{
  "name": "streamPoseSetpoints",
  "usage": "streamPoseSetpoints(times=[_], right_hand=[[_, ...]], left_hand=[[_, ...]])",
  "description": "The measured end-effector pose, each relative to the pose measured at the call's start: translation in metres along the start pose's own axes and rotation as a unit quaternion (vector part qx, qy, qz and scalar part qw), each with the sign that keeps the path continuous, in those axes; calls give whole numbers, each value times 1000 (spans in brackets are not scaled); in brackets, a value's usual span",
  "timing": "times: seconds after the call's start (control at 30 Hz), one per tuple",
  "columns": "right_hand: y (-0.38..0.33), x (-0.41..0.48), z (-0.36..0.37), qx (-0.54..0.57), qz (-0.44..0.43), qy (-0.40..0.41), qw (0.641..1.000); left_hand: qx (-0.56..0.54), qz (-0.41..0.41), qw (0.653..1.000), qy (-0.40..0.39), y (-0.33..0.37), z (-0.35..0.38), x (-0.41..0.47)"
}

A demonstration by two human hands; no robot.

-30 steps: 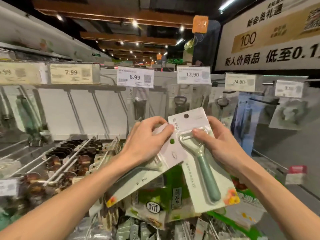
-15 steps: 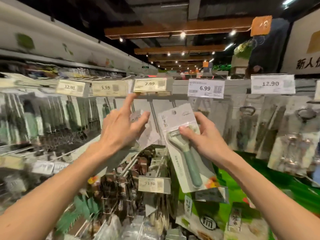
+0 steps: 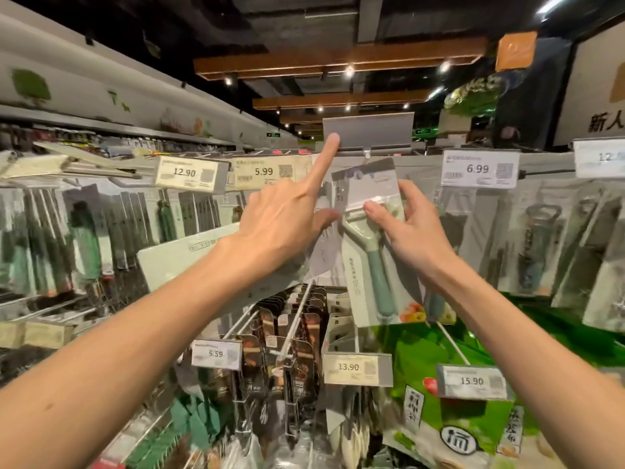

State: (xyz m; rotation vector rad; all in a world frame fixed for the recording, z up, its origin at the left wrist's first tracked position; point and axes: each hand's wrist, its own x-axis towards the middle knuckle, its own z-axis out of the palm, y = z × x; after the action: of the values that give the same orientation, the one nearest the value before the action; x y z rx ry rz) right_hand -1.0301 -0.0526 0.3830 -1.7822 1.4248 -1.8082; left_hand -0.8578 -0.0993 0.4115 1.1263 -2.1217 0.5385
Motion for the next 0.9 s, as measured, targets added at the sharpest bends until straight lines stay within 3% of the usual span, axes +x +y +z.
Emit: streamPoseSetpoints(times=[0.4, 0.9], right_hand=[[1, -7, 12, -9, 16, 118, 993], [-7, -11, 16, 19, 41, 155, 987]], left_hand=[[-28, 41, 999, -16, -13, 1, 3], [-70, 68, 994, -40, -15, -8, 1]])
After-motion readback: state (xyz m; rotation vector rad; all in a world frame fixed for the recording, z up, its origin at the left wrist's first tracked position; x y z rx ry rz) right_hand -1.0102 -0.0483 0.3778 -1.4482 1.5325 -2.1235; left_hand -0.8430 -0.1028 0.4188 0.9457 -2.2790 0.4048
